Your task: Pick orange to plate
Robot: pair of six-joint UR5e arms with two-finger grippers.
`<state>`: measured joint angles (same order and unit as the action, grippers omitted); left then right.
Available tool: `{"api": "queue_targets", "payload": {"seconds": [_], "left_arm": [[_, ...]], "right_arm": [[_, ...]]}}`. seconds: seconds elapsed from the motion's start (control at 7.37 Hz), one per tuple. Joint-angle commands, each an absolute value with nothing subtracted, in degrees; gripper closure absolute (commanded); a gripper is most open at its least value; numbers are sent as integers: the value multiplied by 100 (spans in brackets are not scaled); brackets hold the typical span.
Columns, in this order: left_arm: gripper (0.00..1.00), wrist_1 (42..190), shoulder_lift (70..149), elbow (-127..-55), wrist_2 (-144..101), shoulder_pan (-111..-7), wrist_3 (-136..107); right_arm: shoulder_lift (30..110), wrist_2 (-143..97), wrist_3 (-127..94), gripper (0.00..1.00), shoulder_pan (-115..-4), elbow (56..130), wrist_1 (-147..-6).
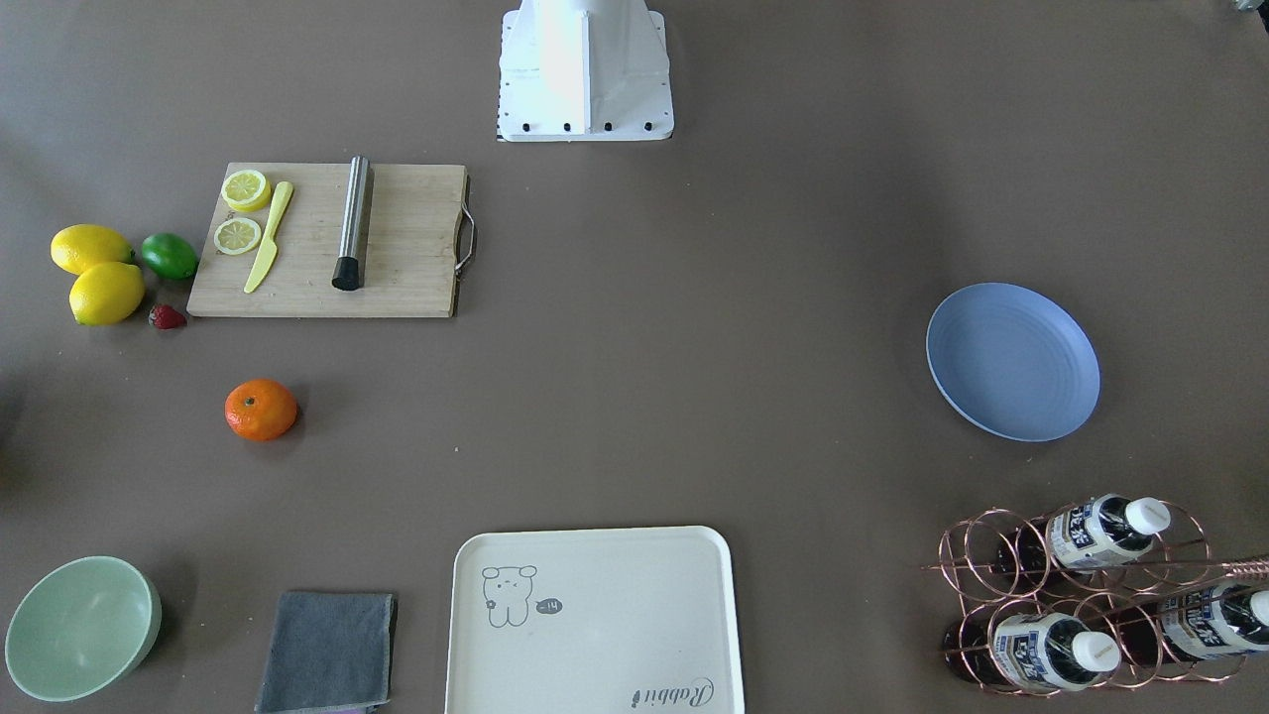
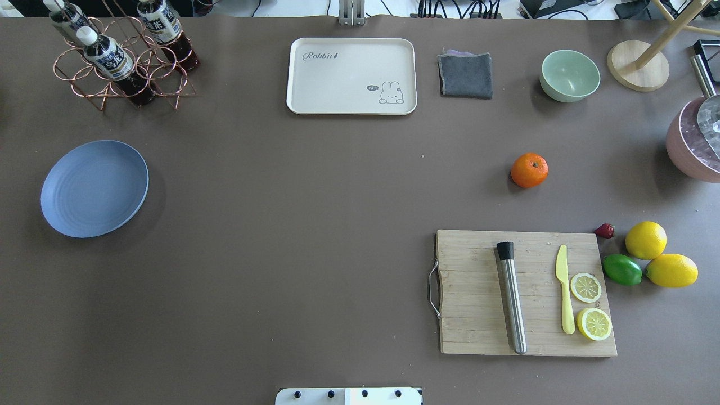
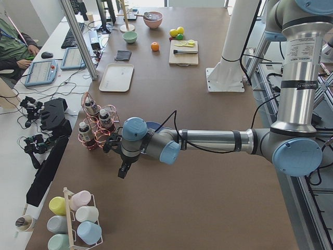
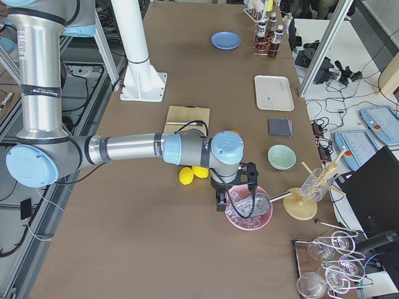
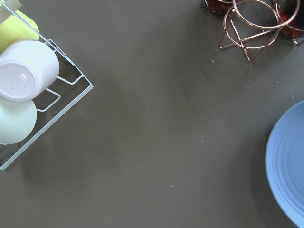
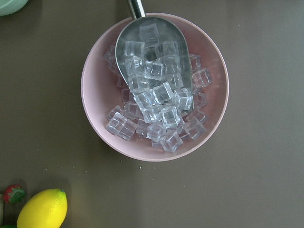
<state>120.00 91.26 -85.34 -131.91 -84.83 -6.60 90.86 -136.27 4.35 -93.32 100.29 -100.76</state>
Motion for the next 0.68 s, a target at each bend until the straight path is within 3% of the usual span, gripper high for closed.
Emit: {"api": "queue_targets", "payload": {"seconds": [0.0,0.54], "left_arm": [[2,13215,9132,-8174,-13184,-7774,-2251],[2,13876,9220,-7982,-13113,-6909,-3551]], "right_arm": [[8764,-13658,-146,0,-9028,10002,-10020],[8561,-13606,-1484,0,-8351,9844,-9141]]}}
